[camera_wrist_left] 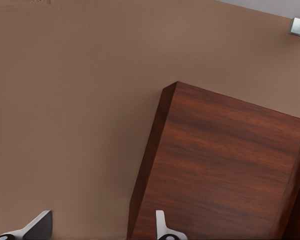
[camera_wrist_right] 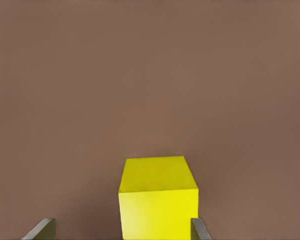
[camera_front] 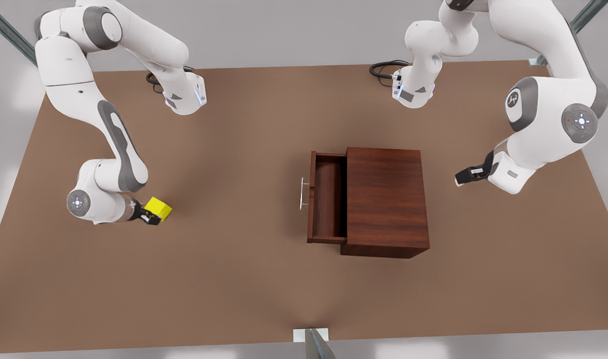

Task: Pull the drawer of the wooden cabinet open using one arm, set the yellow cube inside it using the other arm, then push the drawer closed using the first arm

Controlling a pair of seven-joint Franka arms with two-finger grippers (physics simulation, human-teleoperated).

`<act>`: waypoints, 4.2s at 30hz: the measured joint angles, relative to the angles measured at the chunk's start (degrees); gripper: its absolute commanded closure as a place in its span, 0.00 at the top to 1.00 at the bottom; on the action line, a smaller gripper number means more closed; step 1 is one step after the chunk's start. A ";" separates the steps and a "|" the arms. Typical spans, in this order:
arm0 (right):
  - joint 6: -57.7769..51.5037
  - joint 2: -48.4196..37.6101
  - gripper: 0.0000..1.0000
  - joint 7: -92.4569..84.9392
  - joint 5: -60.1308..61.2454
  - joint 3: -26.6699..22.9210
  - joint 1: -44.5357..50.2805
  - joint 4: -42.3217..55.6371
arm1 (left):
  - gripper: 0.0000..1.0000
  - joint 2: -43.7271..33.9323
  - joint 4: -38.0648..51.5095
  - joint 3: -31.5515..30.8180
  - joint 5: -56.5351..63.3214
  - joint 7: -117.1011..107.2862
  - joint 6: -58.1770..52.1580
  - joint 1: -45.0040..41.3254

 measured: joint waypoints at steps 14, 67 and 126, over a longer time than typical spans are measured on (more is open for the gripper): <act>1.52 -1.35 1.00 -6.56 -1.05 0.32 -2.78 -4.72 | 1.00 0.25 -0.07 -0.08 0.34 5.47 -0.01 -0.24; -9.90 -3.72 0.66 2.53 1.37 5.15 10.42 18.10 | 1.00 0.35 -0.53 0.00 0.48 9.58 -0.48 -1.47; -28.84 10.31 1.00 67.75 0.63 -3.44 32.53 57.75 | 1.00 5.17 8.50 -0.06 4.89 9.45 -0.87 -4.33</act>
